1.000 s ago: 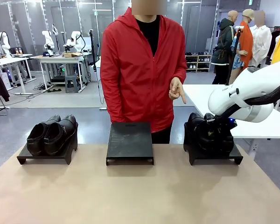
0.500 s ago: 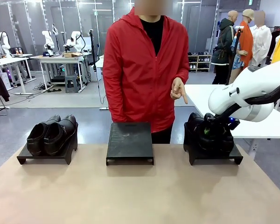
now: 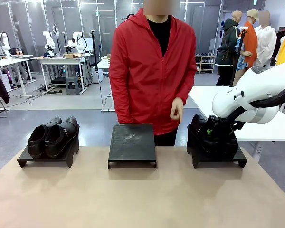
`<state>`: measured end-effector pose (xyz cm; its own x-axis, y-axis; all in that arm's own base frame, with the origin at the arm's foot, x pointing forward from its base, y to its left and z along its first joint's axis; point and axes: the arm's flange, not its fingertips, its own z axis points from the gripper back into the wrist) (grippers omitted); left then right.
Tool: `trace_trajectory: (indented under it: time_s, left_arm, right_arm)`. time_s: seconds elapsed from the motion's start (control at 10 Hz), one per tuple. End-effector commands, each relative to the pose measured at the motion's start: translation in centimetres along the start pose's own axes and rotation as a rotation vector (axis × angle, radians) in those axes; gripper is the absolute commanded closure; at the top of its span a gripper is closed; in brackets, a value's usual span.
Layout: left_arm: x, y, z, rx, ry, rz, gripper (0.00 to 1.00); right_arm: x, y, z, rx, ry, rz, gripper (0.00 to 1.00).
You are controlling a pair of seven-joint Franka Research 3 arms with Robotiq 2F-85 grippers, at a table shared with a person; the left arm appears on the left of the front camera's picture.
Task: Place the shoes on the stand as instructed by the person.
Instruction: Pick up another pair of Shoes and place it on the Shoes Stand indicated by the person.
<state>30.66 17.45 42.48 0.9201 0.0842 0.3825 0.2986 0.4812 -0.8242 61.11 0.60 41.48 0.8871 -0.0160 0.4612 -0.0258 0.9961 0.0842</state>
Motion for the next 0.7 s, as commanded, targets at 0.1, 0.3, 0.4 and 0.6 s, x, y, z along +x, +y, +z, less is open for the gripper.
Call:
trace_trajectory:
  time_s: [0.1,0.3,0.4,0.6]
  left_arm:
    - [-0.36,-0.07,0.07,-0.006,0.01,-0.017,0.0]
    - [-0.36,-0.07,0.07,-0.006,0.01,-0.017,0.0]
    - [-0.36,-0.07,0.07,-0.006,0.01,-0.017,0.0]
    - [-0.36,-0.07,0.07,-0.006,0.01,-0.017,0.0]
  right_arm:
    - [-0.16,-0.14,-0.22,0.02,0.02,-0.012,0.0]
    - [-0.16,-0.14,-0.22,0.02,0.02,-0.012,0.0]
    - [-0.16,-0.14,-0.22,0.02,0.02,-0.012,0.0]
    - [-0.16,-0.14,-0.22,0.02,0.02,-0.012,0.0]
